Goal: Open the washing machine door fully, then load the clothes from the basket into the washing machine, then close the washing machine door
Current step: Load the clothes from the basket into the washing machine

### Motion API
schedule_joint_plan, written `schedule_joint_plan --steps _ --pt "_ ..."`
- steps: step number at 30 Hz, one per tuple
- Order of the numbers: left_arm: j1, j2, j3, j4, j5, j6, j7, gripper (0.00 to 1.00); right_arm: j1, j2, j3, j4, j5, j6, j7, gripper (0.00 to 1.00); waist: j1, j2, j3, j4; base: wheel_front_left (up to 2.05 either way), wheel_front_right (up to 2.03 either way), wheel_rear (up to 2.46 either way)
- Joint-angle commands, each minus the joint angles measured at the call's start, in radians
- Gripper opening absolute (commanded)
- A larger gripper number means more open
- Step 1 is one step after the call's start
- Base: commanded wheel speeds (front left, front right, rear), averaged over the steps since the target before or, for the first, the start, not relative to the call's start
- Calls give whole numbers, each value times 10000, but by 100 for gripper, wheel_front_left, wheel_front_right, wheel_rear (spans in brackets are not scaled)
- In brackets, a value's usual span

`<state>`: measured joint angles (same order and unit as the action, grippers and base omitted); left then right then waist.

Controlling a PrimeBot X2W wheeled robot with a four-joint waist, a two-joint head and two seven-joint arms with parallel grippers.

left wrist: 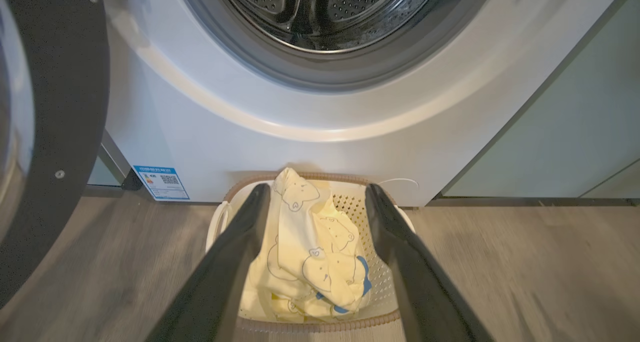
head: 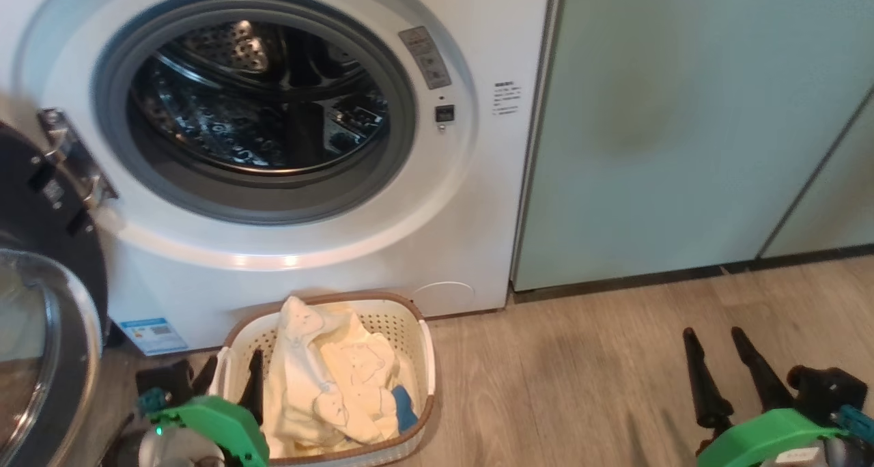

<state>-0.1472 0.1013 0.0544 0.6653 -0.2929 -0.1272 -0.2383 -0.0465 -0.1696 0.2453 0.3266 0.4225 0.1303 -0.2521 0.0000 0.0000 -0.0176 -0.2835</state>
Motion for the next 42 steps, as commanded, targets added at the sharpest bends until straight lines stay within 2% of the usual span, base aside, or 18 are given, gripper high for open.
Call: schedule_joint_plan --steps 1,8,21,42 --pt "-473 223 217 -73 -60 -5 -3 100 -403 -183 263 -357 69 4 -97 100 0 0 82 -146 0 0 0" --pt "-784 397 -172 1179 -317 -26 133 100 -522 -165 548 -504 95 4 -97 100 0 0 470 -685 0 0 0" --pt "-2222 886 -878 3362 -1431 -33 549 100 -1017 78 585 -941 88 4 -97 100 0 0 2032 -1597 0 0 0" --pt "-5473 2301 -1925 5471 -2650 -34 2192 100 -2292 815 321 -1461 -41 4 -97 100 0 0 5647 -1961 0 0 0"
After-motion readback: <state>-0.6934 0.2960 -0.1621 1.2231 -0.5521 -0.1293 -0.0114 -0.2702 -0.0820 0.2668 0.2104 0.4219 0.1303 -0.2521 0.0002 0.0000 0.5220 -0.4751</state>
